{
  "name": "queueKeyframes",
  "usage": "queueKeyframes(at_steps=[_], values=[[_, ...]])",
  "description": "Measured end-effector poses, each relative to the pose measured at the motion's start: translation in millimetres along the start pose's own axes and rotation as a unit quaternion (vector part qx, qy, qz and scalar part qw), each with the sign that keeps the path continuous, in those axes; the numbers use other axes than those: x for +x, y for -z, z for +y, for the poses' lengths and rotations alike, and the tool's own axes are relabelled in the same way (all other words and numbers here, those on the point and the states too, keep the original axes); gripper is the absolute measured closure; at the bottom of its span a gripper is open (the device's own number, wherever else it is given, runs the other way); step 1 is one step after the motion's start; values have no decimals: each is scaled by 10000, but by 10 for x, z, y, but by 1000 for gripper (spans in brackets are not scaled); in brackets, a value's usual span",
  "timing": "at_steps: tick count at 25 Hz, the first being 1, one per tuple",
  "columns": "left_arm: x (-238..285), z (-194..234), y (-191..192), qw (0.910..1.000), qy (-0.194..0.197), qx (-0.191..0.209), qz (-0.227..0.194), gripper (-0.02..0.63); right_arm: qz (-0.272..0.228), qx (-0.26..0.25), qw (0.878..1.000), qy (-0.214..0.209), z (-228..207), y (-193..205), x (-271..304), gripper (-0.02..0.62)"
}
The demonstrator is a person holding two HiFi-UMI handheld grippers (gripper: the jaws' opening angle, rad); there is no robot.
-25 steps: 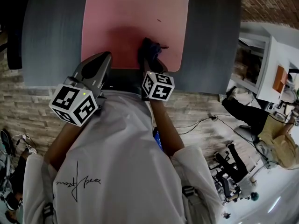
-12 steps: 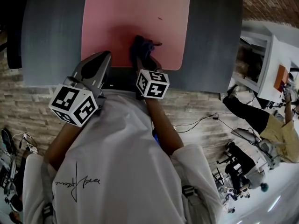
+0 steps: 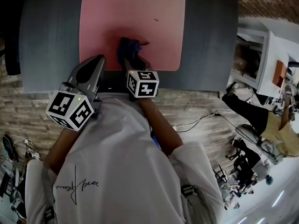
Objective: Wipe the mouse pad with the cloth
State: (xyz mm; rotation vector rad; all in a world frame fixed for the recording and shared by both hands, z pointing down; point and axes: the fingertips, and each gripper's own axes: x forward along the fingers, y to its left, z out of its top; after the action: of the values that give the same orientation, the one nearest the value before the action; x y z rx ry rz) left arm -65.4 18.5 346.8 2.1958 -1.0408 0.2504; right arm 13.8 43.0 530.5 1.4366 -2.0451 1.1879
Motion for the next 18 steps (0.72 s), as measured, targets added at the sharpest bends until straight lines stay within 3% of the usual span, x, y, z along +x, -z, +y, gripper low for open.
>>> queueKeyframes(at_steps=[18], values=[[-107,206,0,9998,-120,-140,-32,594,183,-132,9992,-320,382,17,234,489]])
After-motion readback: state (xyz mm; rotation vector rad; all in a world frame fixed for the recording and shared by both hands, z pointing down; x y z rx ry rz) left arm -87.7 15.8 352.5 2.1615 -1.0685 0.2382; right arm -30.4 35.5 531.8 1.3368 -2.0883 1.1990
